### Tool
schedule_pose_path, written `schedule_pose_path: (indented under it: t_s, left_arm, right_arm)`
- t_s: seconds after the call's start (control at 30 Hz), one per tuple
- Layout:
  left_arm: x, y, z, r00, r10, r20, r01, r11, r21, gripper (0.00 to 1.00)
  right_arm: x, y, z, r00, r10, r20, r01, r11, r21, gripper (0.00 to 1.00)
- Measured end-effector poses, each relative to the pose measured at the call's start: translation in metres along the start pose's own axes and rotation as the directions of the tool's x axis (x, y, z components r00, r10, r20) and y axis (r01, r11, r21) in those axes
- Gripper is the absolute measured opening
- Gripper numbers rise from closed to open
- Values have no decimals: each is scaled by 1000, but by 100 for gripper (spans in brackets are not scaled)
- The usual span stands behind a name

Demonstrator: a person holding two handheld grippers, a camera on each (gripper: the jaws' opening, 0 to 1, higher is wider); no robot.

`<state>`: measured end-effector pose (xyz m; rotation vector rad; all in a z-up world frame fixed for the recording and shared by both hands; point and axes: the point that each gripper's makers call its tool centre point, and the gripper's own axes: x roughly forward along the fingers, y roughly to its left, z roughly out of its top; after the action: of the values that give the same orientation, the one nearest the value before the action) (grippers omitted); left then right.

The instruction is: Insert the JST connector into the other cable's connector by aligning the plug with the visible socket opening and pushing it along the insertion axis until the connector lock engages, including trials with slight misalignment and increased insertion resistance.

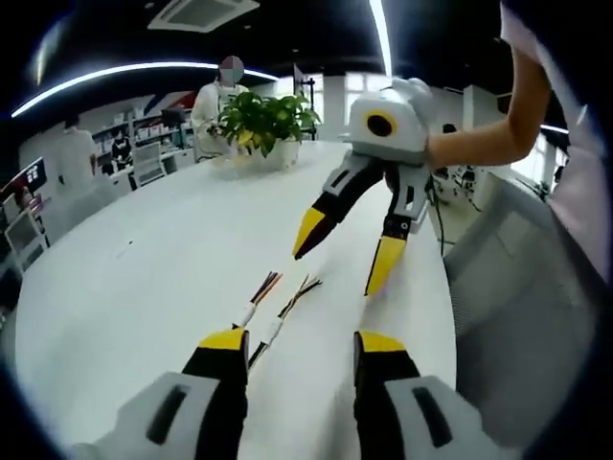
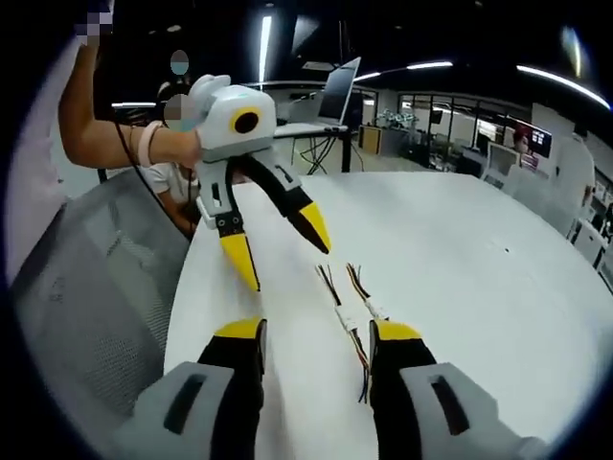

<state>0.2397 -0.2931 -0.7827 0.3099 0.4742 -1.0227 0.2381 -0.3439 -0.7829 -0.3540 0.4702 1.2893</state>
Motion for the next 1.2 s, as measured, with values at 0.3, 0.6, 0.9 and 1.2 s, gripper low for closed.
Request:
schedule_pose_path:
  t_s: [0.3,0.6,0.9,1.2]
  left_arm:
    - [-22,-2,9,995,86,41,-85,996,-38,42]
    - [-44,-12,22,984,145,108,-128,980,-150,48]
    - [-58,-17,27,978,171,122,-152,977,-149,52]
    - [-65,-20,23,971,219,99,-207,970,-126,66]
  right_arm:
    - [-14,3,9,997,-66,33,64,997,46,47]
    - [-19,8,8,994,-107,25,105,992,77,55]
    - [-31,10,15,987,-150,51,143,983,119,63]
    - [-45,15,16,978,-201,62,192,973,127,74]
